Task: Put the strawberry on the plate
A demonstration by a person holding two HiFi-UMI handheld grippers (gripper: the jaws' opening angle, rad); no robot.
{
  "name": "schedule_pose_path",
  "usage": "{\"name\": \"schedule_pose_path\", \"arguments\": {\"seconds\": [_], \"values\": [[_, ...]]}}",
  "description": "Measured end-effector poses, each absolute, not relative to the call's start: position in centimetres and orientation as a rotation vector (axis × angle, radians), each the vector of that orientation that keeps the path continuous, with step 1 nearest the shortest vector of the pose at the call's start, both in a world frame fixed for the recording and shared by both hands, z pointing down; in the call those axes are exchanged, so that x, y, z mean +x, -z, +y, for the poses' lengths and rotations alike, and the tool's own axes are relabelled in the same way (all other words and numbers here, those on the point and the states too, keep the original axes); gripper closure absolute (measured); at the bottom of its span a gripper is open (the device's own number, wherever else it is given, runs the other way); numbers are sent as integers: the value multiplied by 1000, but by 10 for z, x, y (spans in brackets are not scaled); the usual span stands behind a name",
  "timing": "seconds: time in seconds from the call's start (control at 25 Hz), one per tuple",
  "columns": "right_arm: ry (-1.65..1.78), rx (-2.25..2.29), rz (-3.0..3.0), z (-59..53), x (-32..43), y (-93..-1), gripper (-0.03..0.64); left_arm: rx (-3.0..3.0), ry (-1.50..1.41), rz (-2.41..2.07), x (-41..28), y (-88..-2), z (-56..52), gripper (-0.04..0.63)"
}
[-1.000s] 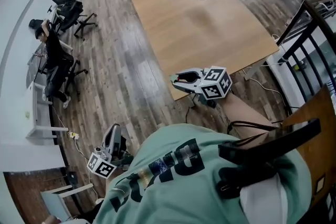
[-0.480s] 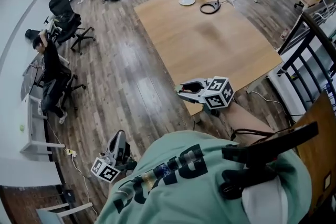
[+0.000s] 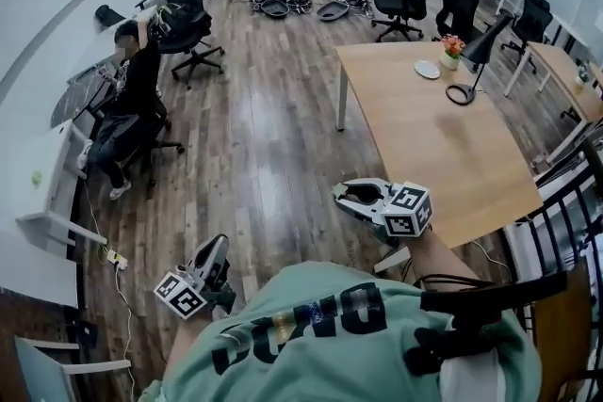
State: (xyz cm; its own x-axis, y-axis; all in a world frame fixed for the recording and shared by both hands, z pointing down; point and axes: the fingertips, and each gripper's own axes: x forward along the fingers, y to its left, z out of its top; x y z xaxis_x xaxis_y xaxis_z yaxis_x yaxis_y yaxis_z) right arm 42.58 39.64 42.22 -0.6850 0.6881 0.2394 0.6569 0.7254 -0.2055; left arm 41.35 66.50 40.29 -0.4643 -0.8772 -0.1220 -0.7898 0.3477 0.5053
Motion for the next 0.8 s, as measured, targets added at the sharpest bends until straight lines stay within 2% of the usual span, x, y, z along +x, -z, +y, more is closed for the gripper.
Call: {"name": "schedule_pose_path", "arguments": {"seconds": [0.28,0.52,0.8], "values": [[-205,-970,-2614,398,381,-436,485,1538,800,-2394,354,-410,673,592],[-260,-1007,-2614,360,328,-449,485,1539,721,-2383,318,-415,626,592],[-236,-1132,-2592,284,235,-439,485,1474,660,-2484,239,-388,550,592]]}}
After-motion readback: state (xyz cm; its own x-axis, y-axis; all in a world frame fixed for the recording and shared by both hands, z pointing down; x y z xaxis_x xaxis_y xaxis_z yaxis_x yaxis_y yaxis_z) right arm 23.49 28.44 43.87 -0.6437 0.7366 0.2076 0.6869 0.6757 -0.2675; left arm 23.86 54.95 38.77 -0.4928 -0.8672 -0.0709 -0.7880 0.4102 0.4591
